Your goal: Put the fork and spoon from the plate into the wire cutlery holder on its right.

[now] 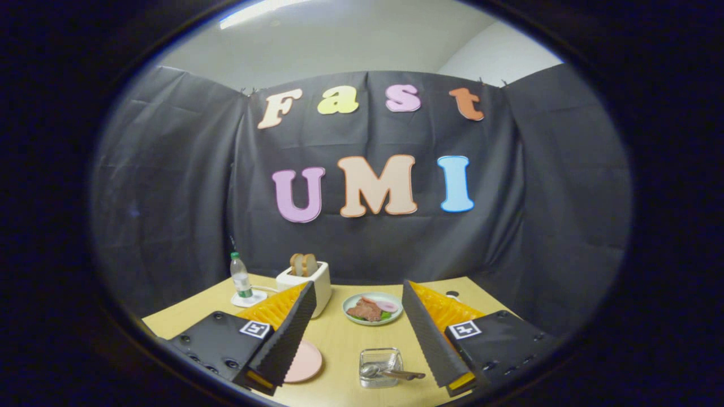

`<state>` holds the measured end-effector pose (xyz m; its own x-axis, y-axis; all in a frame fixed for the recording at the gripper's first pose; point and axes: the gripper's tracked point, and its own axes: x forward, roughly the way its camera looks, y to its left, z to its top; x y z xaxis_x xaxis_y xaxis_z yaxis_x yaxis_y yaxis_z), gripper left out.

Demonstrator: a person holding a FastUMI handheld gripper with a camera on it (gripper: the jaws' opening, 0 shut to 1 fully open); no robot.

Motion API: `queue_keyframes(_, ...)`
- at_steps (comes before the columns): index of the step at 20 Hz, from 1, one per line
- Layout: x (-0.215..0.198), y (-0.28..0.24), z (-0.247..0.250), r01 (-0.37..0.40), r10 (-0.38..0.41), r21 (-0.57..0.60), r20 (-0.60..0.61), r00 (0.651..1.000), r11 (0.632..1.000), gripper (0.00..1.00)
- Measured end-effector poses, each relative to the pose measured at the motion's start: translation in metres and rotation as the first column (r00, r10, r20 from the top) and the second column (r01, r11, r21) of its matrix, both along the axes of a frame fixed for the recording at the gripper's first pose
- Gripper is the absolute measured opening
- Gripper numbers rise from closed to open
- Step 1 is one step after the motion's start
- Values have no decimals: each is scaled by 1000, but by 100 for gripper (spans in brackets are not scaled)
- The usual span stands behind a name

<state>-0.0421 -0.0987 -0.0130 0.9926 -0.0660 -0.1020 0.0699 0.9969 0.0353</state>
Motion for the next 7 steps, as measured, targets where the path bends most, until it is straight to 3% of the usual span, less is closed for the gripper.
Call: queue_keyframes(7,-16,-24,17,63,-63,-5,62,996,998,98)
